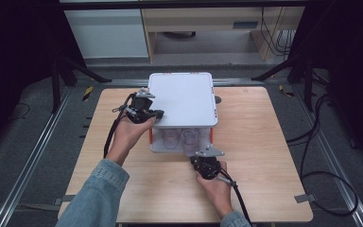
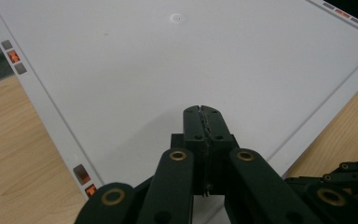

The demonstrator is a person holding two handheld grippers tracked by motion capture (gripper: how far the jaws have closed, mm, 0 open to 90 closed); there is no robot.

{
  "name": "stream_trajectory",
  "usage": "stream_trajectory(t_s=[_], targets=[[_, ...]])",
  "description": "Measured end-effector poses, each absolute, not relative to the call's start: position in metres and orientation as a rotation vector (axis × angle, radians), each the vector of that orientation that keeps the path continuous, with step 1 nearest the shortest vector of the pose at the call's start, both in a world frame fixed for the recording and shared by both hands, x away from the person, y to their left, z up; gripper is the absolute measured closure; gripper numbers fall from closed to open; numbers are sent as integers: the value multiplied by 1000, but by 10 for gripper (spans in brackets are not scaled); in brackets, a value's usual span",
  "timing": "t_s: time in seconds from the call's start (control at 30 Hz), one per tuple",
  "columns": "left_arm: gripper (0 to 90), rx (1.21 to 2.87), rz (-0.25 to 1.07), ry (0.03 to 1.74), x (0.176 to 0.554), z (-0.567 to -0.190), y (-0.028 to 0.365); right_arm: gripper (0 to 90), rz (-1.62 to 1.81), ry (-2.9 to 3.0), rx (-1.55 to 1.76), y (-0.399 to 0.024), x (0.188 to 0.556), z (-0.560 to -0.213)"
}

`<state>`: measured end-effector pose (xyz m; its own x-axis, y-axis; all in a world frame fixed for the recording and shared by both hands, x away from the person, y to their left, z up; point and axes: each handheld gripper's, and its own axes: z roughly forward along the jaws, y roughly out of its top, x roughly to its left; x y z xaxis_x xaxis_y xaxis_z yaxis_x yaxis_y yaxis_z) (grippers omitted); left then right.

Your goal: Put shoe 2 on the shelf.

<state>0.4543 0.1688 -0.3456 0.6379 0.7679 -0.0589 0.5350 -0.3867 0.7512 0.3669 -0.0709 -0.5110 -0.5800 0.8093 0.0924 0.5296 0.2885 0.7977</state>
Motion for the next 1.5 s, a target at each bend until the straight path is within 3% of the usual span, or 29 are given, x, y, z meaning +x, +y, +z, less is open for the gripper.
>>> stream_trajectory(t_s=[1.5], targets=[[895, 2084, 382, 1013, 455, -346, 169, 900, 1135, 2206, 1314, -65, 409, -504]])
